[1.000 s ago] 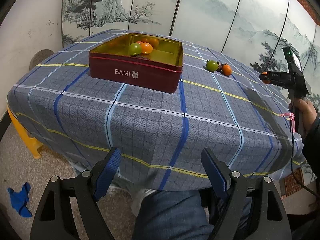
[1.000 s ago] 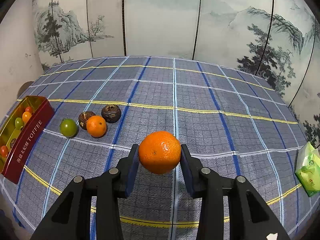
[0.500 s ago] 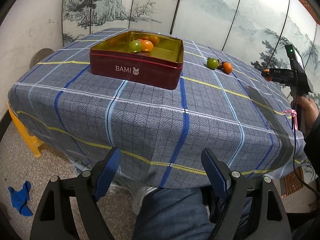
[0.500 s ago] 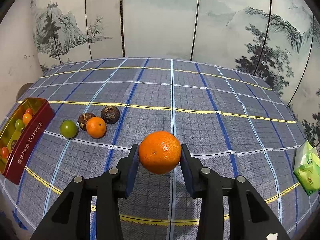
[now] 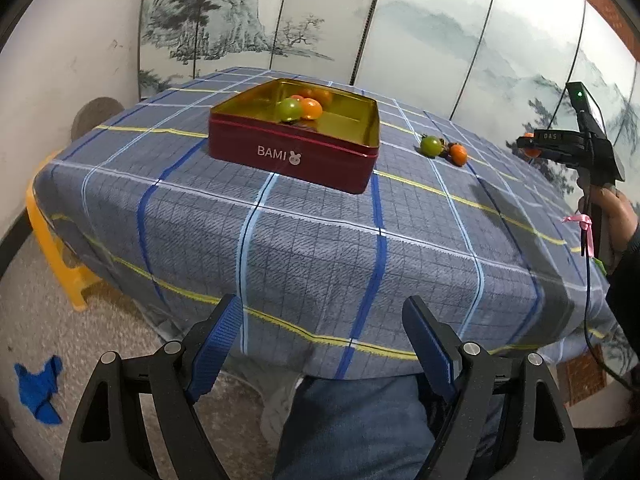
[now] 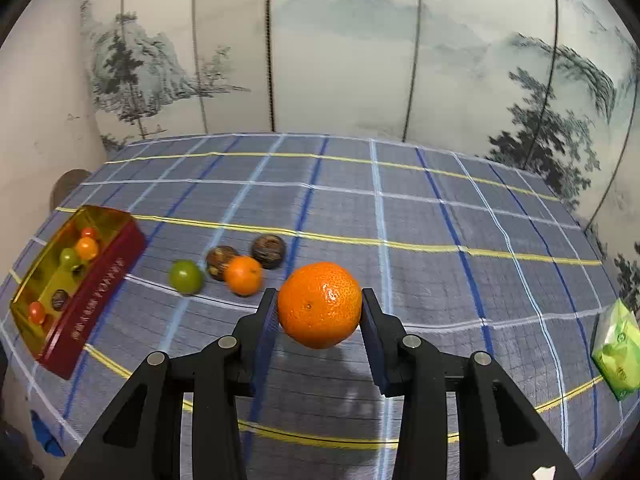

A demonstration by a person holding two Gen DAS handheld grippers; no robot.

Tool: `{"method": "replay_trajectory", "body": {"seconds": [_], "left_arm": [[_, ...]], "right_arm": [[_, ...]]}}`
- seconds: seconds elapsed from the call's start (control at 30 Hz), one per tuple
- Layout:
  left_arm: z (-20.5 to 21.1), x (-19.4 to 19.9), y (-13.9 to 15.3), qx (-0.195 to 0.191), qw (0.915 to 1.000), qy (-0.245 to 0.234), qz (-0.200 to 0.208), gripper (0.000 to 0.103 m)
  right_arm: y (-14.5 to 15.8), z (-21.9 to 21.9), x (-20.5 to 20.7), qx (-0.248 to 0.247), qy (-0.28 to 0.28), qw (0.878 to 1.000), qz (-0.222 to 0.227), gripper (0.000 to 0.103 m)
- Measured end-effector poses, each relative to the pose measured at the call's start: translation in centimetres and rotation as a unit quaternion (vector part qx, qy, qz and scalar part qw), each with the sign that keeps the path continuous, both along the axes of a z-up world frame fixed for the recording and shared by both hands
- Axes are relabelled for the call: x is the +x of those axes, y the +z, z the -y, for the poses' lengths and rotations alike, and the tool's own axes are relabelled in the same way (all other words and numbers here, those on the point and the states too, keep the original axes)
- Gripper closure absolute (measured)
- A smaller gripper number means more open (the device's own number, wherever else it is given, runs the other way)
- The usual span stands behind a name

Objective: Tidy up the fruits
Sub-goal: 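Carry the orange with the right tool over the tin and lower it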

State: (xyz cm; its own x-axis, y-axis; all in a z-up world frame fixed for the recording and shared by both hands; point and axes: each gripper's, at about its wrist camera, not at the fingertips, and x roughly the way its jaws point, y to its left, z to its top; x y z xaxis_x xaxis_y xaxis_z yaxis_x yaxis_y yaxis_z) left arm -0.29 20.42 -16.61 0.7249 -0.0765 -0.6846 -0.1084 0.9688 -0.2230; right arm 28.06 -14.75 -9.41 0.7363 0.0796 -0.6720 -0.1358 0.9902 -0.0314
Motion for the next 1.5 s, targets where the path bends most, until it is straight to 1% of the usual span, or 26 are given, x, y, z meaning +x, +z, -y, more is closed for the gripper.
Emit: {"method": "replay_trajectory", "body": {"seconds": [0.17, 0.27, 0.37, 0.53, 0.63, 0.73, 0.83, 0.93, 1.07, 1.2, 1.4, 1.5], "left_arm": [[0.7, -0.6, 0.7, 0.009, 0.9998, -0.013, 0.009, 0.021], [0.6, -1.3, 1.2, 0.014, 0.9998, -0.007, 0.016, 0.021], [0.3, -1.5, 1.2, 0.009, 0.9999, 0.002, 0.011, 0.021], [1.0, -1.4, 1.5, 0.014, 0.9998, -0.001, 0.013, 0.021], [2.0, -1.2, 1.4, 0.025, 0.9995, -0.014, 0.011, 0.021], [2.6, -1.5, 1.2, 0.038, 0.9989, -0.024, 0.012, 0.021], [2.0, -1.3, 1.1, 0.029, 0.9994, -0.01, 0.016, 0.021], [1.4, -0.4, 0.3, 0.02, 0.9998, 0.001, 0.005, 0.021], [1.7, 0.2, -0.7, 0.023, 0.9996, -0.012, -0.009, 0.021], [1.5, 0.6, -1.5, 0.024, 0.9993, -0.015, -0.025, 0.021], [0.9, 0.8, -1.9, 0.024, 0.9992, -0.006, -0.032, 0.021], [0.7, 0.7, -2.0, 0.021, 0.9992, -0.001, -0.034, 0.021]], "right_arm": [[2.0, -2.4, -0.8, 0.0, 0.025, 1.0, 0.018, 0.066], [2.8, -3.8, -1.0, 0.0, 0.041, 0.999, 0.027, 0.066], [3.2, -4.7, -1.1, 0.006, 0.052, 0.998, 0.03, 0.066], [3.3, -5.7, -1.4, 0.016, 0.067, 0.997, 0.029, 0.066], [3.4, -6.0, -1.4, 0.022, 0.072, 0.997, 0.029, 0.066], [3.2, -6.8, -1.0, 0.017, 0.083, 0.996, 0.028, 0.066], [2.6, -7.6, -0.4, 0.015, 0.09, 0.996, 0.023, 0.066], [1.9, -8.5, 0.3, 0.016, 0.098, 0.995, 0.015, 0.066], [1.2, -9.9, 1.4, 0.013, 0.111, 0.994, 0.006, 0.066], [0.9, -11.6, 2.7, 0.018, 0.121, 0.992, -0.002, 0.066], [1.6, -15.0, 4.2, 0.026, 0.145, 0.989, -0.003, 0.066], [2.2, -17.2, 4.2, 0.027, 0.164, 0.986, 0.0, 0.066]]}}
